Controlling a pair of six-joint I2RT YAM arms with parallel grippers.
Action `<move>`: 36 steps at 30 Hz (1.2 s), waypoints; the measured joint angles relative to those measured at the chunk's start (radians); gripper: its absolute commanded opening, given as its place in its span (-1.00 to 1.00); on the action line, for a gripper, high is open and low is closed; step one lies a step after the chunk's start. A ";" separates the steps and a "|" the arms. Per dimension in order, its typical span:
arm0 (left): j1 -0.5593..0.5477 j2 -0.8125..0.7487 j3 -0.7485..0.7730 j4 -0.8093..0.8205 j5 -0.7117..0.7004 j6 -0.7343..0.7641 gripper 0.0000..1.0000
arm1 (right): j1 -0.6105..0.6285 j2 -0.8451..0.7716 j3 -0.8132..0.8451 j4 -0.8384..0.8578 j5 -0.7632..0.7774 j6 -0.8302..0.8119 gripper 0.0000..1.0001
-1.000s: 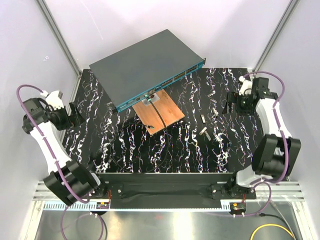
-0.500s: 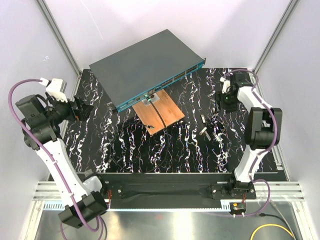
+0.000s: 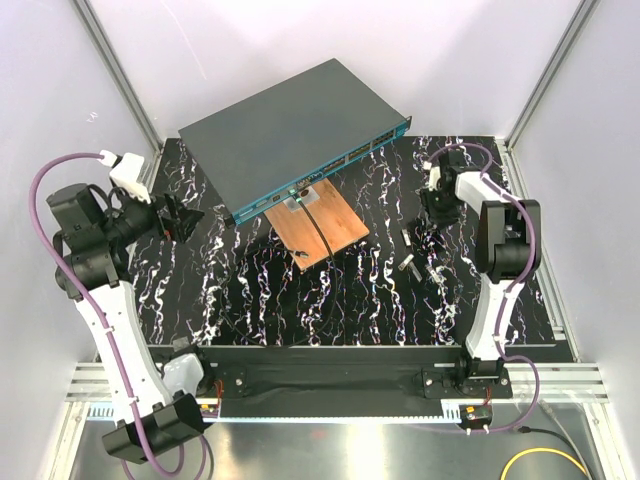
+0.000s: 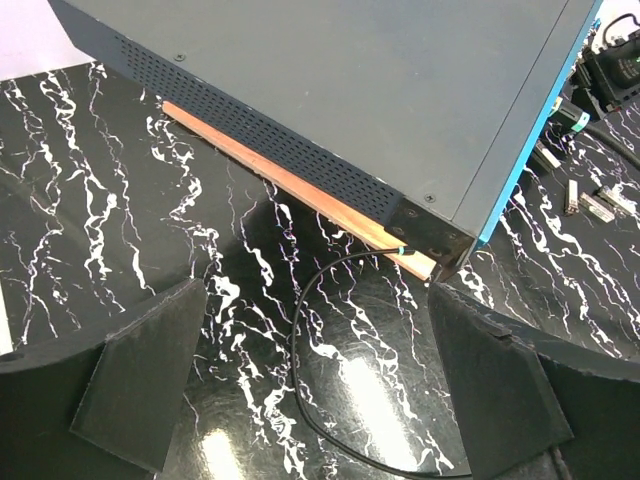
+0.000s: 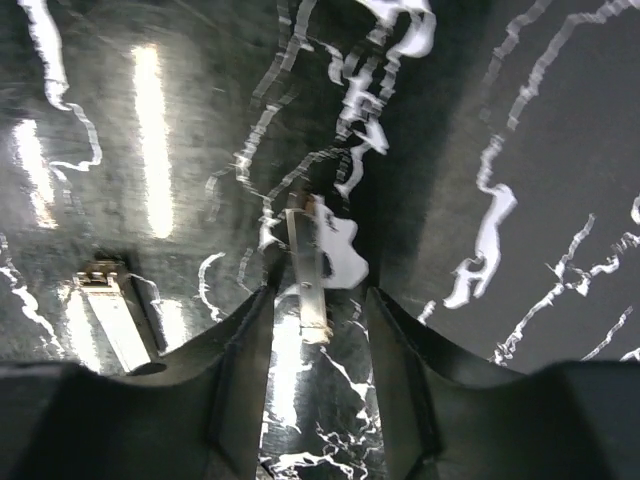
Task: Insert the plug into the switch port
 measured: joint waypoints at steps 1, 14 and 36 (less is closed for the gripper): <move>-0.007 0.001 0.000 0.001 -0.005 -0.006 0.98 | 0.005 0.000 0.000 0.002 0.002 -0.004 -0.18; -0.094 0.041 0.073 -0.002 -0.080 -0.091 0.98 | 0.032 -0.090 -0.095 0.007 0.010 -0.127 -1.00; -0.514 0.084 0.118 0.156 0.093 -0.703 0.91 | 0.438 -0.995 -0.167 0.003 -0.074 -0.673 -1.00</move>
